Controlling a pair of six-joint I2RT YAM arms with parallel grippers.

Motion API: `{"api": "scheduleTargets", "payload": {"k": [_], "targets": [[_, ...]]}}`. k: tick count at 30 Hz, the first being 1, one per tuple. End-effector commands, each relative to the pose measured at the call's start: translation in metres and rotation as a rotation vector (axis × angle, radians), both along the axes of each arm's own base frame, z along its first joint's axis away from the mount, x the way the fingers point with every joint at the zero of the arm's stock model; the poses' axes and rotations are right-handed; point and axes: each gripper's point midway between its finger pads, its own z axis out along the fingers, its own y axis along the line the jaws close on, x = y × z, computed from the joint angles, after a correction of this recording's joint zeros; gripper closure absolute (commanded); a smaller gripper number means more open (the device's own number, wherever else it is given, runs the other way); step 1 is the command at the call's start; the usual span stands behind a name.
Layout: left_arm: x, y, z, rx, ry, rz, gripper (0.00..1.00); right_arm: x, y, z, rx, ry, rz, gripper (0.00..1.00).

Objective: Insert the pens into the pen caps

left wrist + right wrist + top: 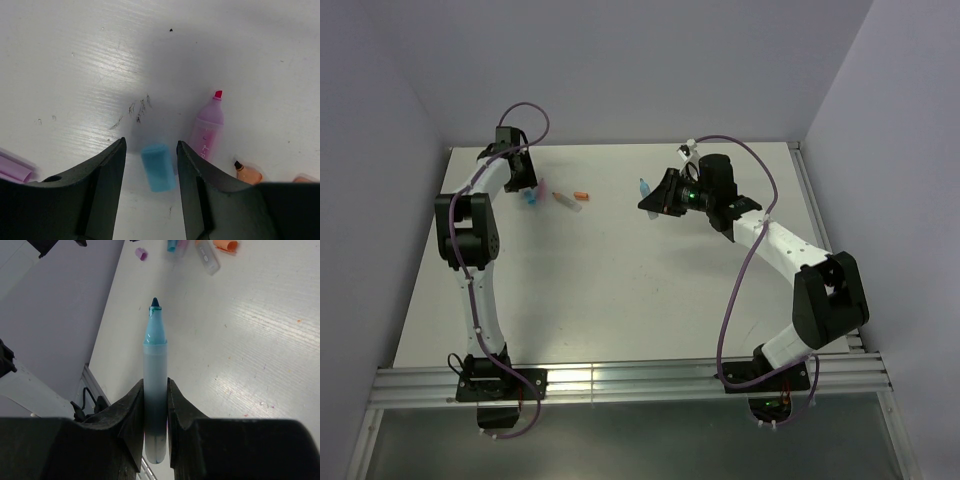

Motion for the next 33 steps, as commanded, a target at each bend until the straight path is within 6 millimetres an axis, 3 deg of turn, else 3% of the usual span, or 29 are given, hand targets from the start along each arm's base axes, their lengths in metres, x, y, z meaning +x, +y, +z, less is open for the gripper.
{"api": "scheduleTargets", "payload": {"k": [1, 10, 21, 27, 33], "targets": [[0.002, 0.000, 0.000, 0.016, -0.001, -0.021, 0.49, 0.002, -0.001, 0.013, 0.015, -0.059, 0.012, 1.00], [-0.008, -0.003, 0.014, -0.028, -0.019, 0.034, 0.49, 0.003, 0.001, 0.010, 0.018, -0.049, 0.017, 1.00], [-0.028, -0.011, -0.014, -0.086, 0.030, 0.078, 0.50, 0.000, 0.000, 0.012, 0.021, -0.056, 0.019, 1.00], [-0.021, 0.000, -0.013, -0.016, 0.050, 0.094, 0.51, 0.000, 0.000, 0.010, 0.018, -0.053, 0.021, 1.00], [-0.021, -0.001, -0.013, 0.002, 0.067, 0.086, 0.53, 0.001, 0.000, 0.010, 0.018, -0.050, 0.021, 1.00]]}}
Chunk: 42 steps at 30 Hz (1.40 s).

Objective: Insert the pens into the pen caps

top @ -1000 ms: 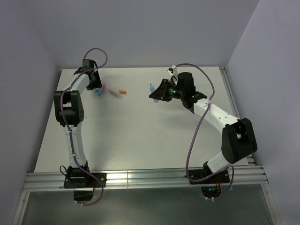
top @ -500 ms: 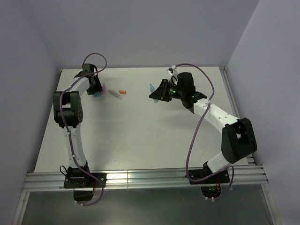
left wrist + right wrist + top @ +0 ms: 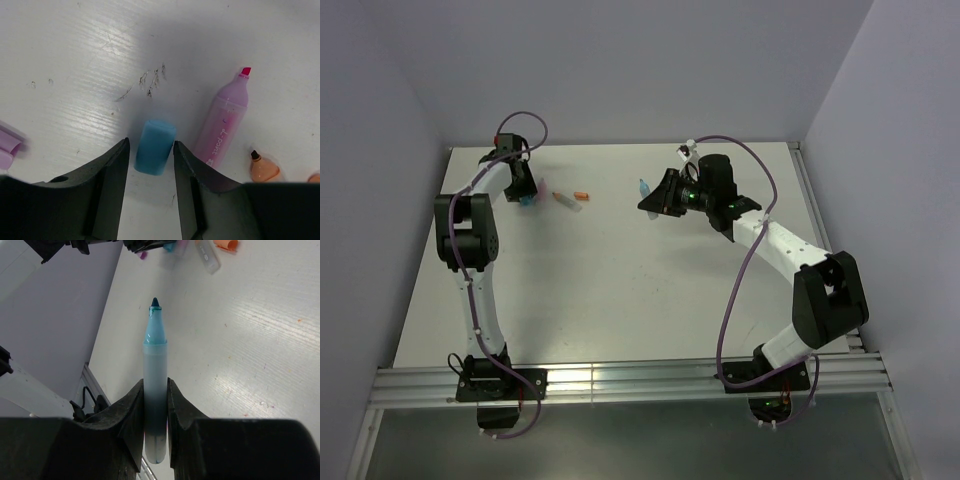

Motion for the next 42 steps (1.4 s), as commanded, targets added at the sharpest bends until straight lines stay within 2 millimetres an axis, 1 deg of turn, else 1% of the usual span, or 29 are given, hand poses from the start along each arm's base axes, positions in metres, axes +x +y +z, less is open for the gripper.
{"api": "scheduleTargets", "payload": {"k": [1, 2, 3, 10, 16, 23, 24, 26, 28, 31, 38, 41, 42], "targets": [[0.002, -0.001, 0.001, 0.024, 0.014, -0.005, 0.54, 0.001, 0.000, 0.011, 0.020, -0.051, 0.017, 1.00], [0.001, -0.001, 0.000, 0.028, 0.017, -0.004, 0.54, 0.001, 0.000, 0.010, 0.019, -0.049, 0.017, 1.00], [-0.001, -0.003, -0.006, 0.034, 0.035, -0.012, 0.55, 0.001, 0.000, 0.010, 0.019, -0.048, 0.019, 1.00], [-0.002, -0.006, -0.020, 0.065, 0.079, -0.034, 0.59, 0.001, 0.002, 0.009, 0.020, -0.042, 0.027, 1.00], [0.000, -0.005, -0.022, 0.080, 0.093, -0.033, 0.64, 0.002, 0.003, 0.008, 0.019, -0.041, 0.035, 1.00], [-0.001, -0.005, -0.026, 0.076, 0.098, -0.026, 0.61, 0.001, 0.005, 0.005, 0.015, -0.034, 0.047, 1.00], [-0.001, -0.004, -0.026, 0.080, 0.098, -0.024, 0.55, 0.000, 0.006, 0.005, 0.013, -0.036, 0.049, 1.00], [0.000, -0.002, -0.027, 0.087, 0.099, -0.022, 0.53, 0.000, 0.007, 0.006, 0.013, -0.036, 0.050, 1.00], [0.001, 0.000, -0.026, 0.097, 0.095, -0.012, 0.53, 0.000, 0.007, 0.004, 0.010, -0.035, 0.055, 1.00], [0.004, -0.001, -0.026, 0.093, 0.093, -0.020, 0.56, 0.000, 0.008, 0.004, 0.010, -0.033, 0.056, 1.00], [0.005, -0.001, -0.031, 0.089, 0.094, -0.010, 0.59, -0.001, 0.008, 0.003, 0.009, -0.033, 0.058, 1.00], [0.005, -0.003, -0.033, 0.082, 0.098, -0.011, 0.63, -0.001, 0.008, 0.002, 0.006, -0.030, 0.059, 1.00], [0.004, -0.003, -0.032, 0.081, 0.097, -0.008, 0.68, -0.001, 0.008, 0.002, 0.007, -0.031, 0.062, 1.00]]}}
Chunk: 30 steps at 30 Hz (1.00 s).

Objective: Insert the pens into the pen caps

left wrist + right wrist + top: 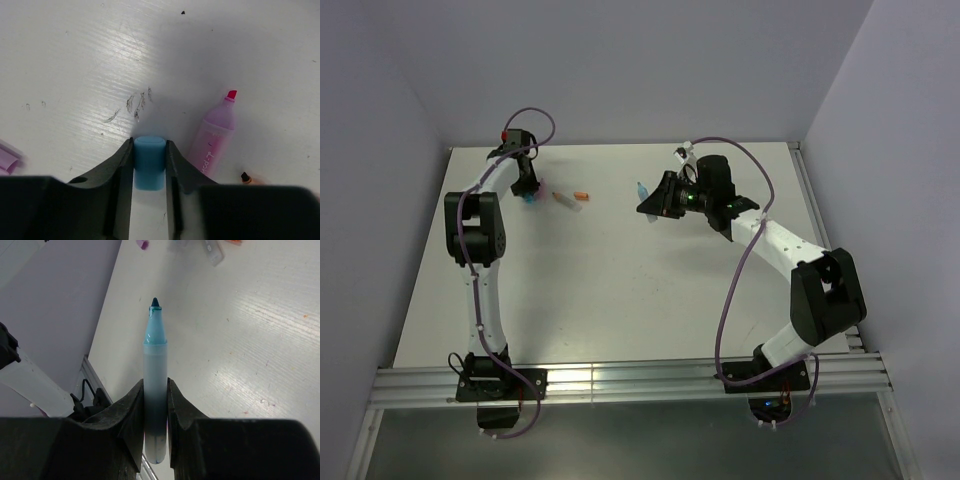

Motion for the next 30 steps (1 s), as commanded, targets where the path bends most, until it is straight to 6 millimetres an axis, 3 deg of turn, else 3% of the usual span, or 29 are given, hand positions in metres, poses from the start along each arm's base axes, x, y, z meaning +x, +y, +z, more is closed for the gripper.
{"api": "scheduleTargets", "payload": {"k": [1, 2, 3, 4, 7, 10, 16, 17, 19, 20, 22, 23, 24, 25, 26, 28, 29, 30], "targets": [[-0.011, 0.000, -0.027, 0.004, 0.076, 0.008, 0.76, 0.002, 0.006, 0.010, 0.012, -0.044, 0.029, 1.00], [-0.013, -0.002, -0.028, -0.001, 0.080, 0.006, 0.82, 0.002, 0.007, 0.009, 0.010, -0.041, 0.030, 1.00], [-0.013, -0.005, -0.027, -0.023, 0.077, 0.003, 0.96, 0.001, 0.007, 0.009, 0.008, -0.044, 0.031, 1.00], [-0.013, -0.008, -0.025, -0.038, 0.072, 0.002, 1.00, 0.002, 0.007, 0.009, 0.007, -0.046, 0.029, 1.00], [-0.013, -0.025, -0.008, -0.137, 0.019, 0.001, 1.00, 0.000, 0.010, 0.009, 0.000, -0.051, 0.039, 1.00], [-0.018, -0.035, 0.023, -0.216, -0.042, 0.039, 1.00, -0.003, 0.013, 0.009, -0.009, -0.062, 0.052, 1.00], [-0.038, -0.055, 0.109, -0.385, -0.219, 0.065, 1.00, -0.021, 0.031, 0.021, 0.004, -0.116, 0.132, 1.00], [-0.050, -0.065, 0.129, -0.444, -0.246, 0.048, 1.00, -0.023, 0.034, 0.026, 0.020, -0.135, 0.150, 1.00], [-0.055, -0.079, 0.155, -0.530, -0.317, 0.013, 1.00, -0.032, 0.041, 0.032, 0.029, -0.159, 0.192, 1.00], [-0.071, -0.092, 0.171, -0.601, -0.338, -0.040, 1.00, -0.039, 0.047, 0.035, 0.035, -0.176, 0.216, 1.00], [-0.077, -0.104, 0.202, -0.693, -0.430, -0.086, 1.00, -0.055, 0.054, 0.046, 0.080, -0.185, 0.276, 1.00], [-0.097, -0.117, 0.217, -0.765, -0.453, -0.147, 1.00, -0.060, 0.060, 0.060, 0.142, -0.200, 0.298, 1.00], [-0.105, -0.122, 0.229, -0.811, -0.489, -0.172, 1.00, -0.066, 0.060, 0.064, 0.172, -0.196, 0.314, 1.00], [-0.117, -0.129, 0.259, -0.885, -0.560, -0.192, 1.00, -0.075, 0.062, 0.072, 0.210, -0.199, 0.362, 1.00], [-0.128, -0.142, 0.271, -0.966, -0.611, -0.289, 1.00, -0.079, 0.064, 0.089, 0.265, -0.223, 0.373, 1.00], [-0.146, -0.149, 0.306, -1.081, -0.688, -0.316, 1.00, -0.086, 0.063, 0.102, 0.324, -0.240, 0.391, 1.00], [-0.154, -0.154, 0.322, -1.126, -0.766, -0.386, 1.00, -0.096, 0.064, 0.121, 0.393, -0.266, 0.430, 1.00], [-0.163, -0.159, 0.329, -1.174, -0.770, -0.416, 1.00, -0.100, 0.064, 0.129, 0.424, -0.269, 0.445, 1.00]]}}
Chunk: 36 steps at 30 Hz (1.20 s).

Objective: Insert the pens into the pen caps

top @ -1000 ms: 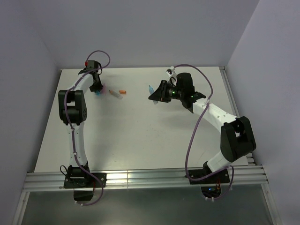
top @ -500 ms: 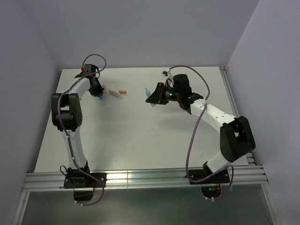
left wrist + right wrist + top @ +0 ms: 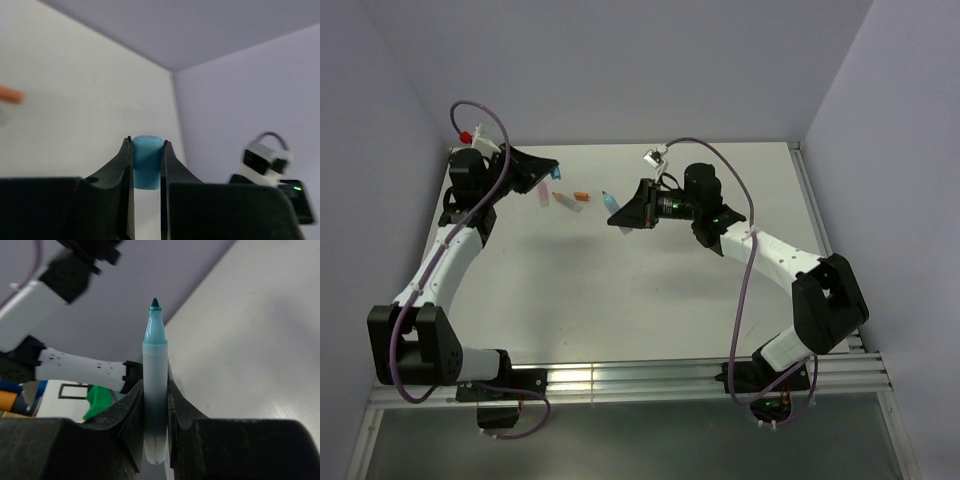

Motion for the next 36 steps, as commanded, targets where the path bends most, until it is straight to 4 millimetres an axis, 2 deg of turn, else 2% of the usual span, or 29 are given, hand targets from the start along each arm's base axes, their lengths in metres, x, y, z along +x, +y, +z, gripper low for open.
{"api": "scheduleTargets", "payload": {"k": [1, 2, 3, 4, 5, 8, 9, 10, 11, 12, 13, 14, 15, 16, 18, 19, 21, 22, 23, 26, 36], "targets": [[-0.035, -0.030, 0.063, -0.275, -0.176, -0.193, 1.00, -0.036, -0.002, 0.089, 0.271, -0.136, 0.139, 1.00], [-0.040, -0.031, 0.073, -0.316, -0.211, -0.207, 1.00, -0.041, -0.003, 0.098, 0.305, -0.144, 0.158, 1.00], [-0.051, -0.033, 0.095, -0.351, -0.312, -0.240, 1.00, -0.046, -0.002, 0.104, 0.333, -0.144, 0.175, 1.00], [-0.059, -0.034, 0.105, -0.425, -0.317, -0.257, 1.00, -0.050, -0.003, 0.111, 0.358, -0.145, 0.190, 1.00], [-0.066, -0.038, 0.109, -0.455, -0.332, -0.275, 1.00, -0.057, -0.006, 0.127, 0.415, -0.150, 0.215, 1.00], [-0.078, -0.043, 0.130, -0.516, -0.383, -0.291, 1.00, -0.060, -0.004, 0.138, 0.443, -0.117, 0.246, 1.00], [-0.077, -0.044, 0.133, -0.511, -0.383, -0.279, 1.00, -0.057, -0.003, 0.136, 0.427, -0.112, 0.231, 1.00], [-0.073, -0.046, 0.137, -0.483, -0.364, -0.244, 1.00, -0.049, 0.003, 0.122, 0.360, -0.028, 0.194, 1.00], [-0.070, -0.048, 0.137, -0.464, -0.345, -0.227, 1.00, -0.047, 0.003, 0.127, 0.324, -0.137, 0.162, 1.00], [-0.068, -0.049, 0.138, -0.446, -0.332, -0.210, 1.00, -0.030, 0.005, 0.124, 0.281, -0.150, 0.060, 1.00], [-0.068, -0.054, 0.140, -0.413, -0.307, -0.193, 1.00, -0.026, 0.010, 0.093, 0.135, -0.060, 0.005, 1.00], [-0.065, -0.052, 0.144, -0.406, -0.305, -0.154, 1.00, -0.019, 0.010, 0.102, 0.091, -0.200, -0.046, 1.00], [-0.062, -0.052, 0.143, -0.375, -0.299, -0.122, 1.00, -0.013, 0.011, 0.098, 0.053, -0.209, -0.100, 1.00], [-0.061, -0.057, 0.142, -0.356, -0.242, -0.108, 1.00, -0.017, 0.014, 0.092, 0.027, -0.206, -0.096, 1.00], [-0.055, -0.052, 0.139, -0.327, -0.222, -0.038, 1.00, -0.012, 0.013, 0.090, -0.002, -0.207, -0.121, 1.00], [-0.056, -0.055, 0.144, -0.317, -0.218, -0.033, 1.00, -0.005, 0.010, 0.081, -0.047, -0.215, -0.157, 1.00], [-0.048, -0.055, 0.130, -0.274, -0.154, 0.009, 1.00, -0.007, 0.011, 0.081, -0.058, -0.229, -0.162, 1.00], [-0.049, -0.060, 0.135, -0.263, -0.156, 0.012, 1.00, -0.005, 0.010, 0.080, -0.066, -0.241, -0.173, 1.00], [-0.049, -0.062, 0.126, -0.243, -0.116, 0.027, 1.00, -0.005, 0.011, 0.081, -0.074, -0.248, -0.182, 1.00], [-0.048, -0.070, 0.122, -0.223, -0.101, 0.050, 1.00, 0.000, 0.008, 0.079, -0.111, -0.267, -0.218, 1.00], [-0.045, -0.084, 0.106, -0.105, -0.029, 0.112, 1.00, -0.003, 0.011, 0.076, -0.161, -0.295, -0.224, 1.00]]}}
